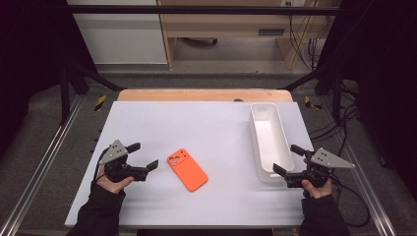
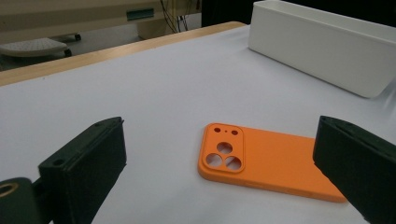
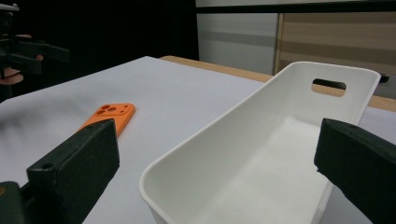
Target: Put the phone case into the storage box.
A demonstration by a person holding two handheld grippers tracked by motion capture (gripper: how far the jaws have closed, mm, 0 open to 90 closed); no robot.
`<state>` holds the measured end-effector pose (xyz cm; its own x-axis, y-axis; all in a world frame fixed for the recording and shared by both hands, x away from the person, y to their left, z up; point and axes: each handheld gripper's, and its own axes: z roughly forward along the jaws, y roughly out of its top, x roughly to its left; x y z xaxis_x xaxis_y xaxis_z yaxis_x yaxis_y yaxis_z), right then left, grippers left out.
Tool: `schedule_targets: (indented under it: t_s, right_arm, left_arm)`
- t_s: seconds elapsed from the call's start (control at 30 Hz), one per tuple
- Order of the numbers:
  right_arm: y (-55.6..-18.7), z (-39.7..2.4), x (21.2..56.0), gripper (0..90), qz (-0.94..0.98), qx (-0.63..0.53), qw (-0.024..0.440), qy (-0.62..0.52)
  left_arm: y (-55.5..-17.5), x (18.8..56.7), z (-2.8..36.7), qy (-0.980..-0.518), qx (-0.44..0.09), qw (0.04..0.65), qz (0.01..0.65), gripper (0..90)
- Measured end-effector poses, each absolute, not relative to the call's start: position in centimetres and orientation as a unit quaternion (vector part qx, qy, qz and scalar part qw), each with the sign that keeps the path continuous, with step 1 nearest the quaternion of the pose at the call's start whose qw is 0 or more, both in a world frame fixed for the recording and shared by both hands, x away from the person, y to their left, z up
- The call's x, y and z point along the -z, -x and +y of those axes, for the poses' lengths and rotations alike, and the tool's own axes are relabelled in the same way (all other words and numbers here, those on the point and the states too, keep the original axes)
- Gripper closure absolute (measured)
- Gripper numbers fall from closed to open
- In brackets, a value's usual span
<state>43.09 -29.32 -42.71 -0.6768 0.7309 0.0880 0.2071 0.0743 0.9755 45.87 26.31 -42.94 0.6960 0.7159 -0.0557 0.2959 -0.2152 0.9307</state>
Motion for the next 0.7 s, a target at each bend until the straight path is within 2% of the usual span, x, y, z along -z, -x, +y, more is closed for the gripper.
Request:
schedule_targets:
  t_s: [0.4, 0.7]
  right_arm:
    - [-43.1, -29.3, 42.8, 0.4, 0.702, -0.59, 0.222, -0.332]
    - [-43.1, -29.2, 42.8, 0.3, 0.704, -0.588, 0.22, -0.332]
  left_arm:
    - [-46.5, 43.9, 24.8, -0.775, -0.194, 0.489, 0.349, 4.0]
    - [-47.0, 45.0, 23.7, -0.792, -0.192, 0.449, 0.367, 12.7]
